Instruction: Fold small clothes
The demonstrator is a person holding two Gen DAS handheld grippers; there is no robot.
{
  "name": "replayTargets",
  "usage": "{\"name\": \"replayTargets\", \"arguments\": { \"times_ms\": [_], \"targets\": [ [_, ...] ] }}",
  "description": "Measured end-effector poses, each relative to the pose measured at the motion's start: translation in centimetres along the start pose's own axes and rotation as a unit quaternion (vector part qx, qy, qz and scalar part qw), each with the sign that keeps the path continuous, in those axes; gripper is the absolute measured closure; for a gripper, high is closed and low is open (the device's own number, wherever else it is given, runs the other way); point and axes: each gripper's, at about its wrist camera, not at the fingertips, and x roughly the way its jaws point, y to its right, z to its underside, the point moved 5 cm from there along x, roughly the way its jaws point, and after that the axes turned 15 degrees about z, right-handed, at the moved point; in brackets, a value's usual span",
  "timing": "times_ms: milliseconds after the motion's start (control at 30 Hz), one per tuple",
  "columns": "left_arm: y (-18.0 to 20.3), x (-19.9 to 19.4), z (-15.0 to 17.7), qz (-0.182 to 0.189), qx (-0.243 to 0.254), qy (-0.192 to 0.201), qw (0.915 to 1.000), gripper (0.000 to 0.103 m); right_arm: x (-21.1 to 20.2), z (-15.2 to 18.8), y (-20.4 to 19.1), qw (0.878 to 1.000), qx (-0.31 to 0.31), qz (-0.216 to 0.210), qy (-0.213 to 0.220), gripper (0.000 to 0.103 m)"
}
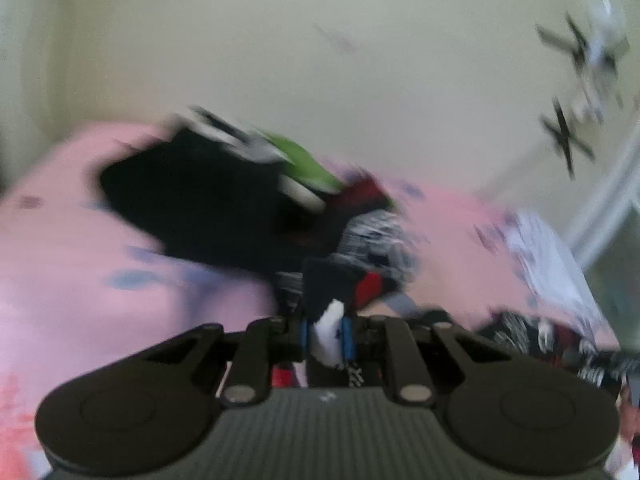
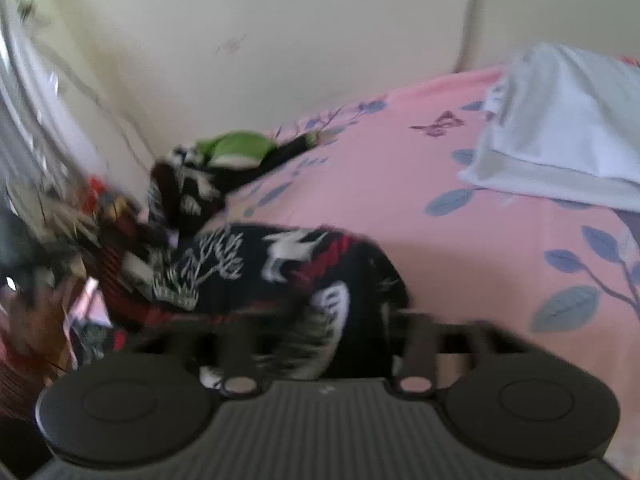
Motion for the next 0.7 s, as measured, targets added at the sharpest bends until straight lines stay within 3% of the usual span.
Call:
{"name": "replayTargets", "arguments": {
  "times_ms": [67, 133, 200, 267, 300, 333, 400, 500, 600, 700],
  "targets": [
    [-1.8, -3.3, 0.0, -0.019, -0.021, 0.022, 0.9993, 0.087, -2.0, -0.8, -0.9, 0.999, -0.022, 0.011, 0.038, 0.09],
    [-3.4, -6.3, 0.7, -0.033, -0.043, 0.031, 0.998, 0.079, -5.6, -2.1, -1.6, 0.995, -0.032, -0.018, 0.098, 0.09],
    [-3.9, -8.5, 1.2, -0.057, -0.039, 0.049, 0.9964, 0.065, -10.8, -2.2, -3.5, 0.978, -0.079, -0.109, 0.157, 0.088],
    [-3.6, -10.8, 1.2, -0.056, -0.027, 0.084, 0.9946, 0.037, -14.7, -0.9, -5.1, 0.959, -0.14, -0.176, 0.173, 0.087],
    [-3.3, -12.0, 1.0, -0.041, -0.023, 0.106, 0.9932, 0.033, -16.2, -0.3, -5.5, 0.954, -0.159, -0.175, 0.185, 0.072],
    [-2.8, -12.5, 0.4, -0.029, -0.019, 0.119, 0.9923, 0.028, -17.4, 0.0, -5.4, 0.952, -0.165, -0.169, 0.192, 0.045],
    [-1.7, -12.4, -0.7, -0.006, 0.006, 0.129, 0.9916, 0.026, -18.8, 0.2, -4.4, 0.956, -0.152, -0.141, 0.207, 0.047],
    [0.3, -8.7, -2.2, 0.017, 0.051, 0.098, 0.9937, 0.022, -18.1, -0.4, -2.1, 0.97, -0.095, -0.082, 0.21, 0.045],
    [2.6, -2.9, -2.2, 0.058, 0.089, 0.031, 0.9938, 0.022, -15.0, -0.9, -0.1, 0.982, -0.026, -0.037, 0.181, 0.043],
    [4.4, 2.8, -0.4, 0.078, 0.127, -0.05, 0.9876, 0.021, -11.2, -0.3, -0.3, 0.991, 0.009, -0.02, 0.134, 0.041]
  ]
}}
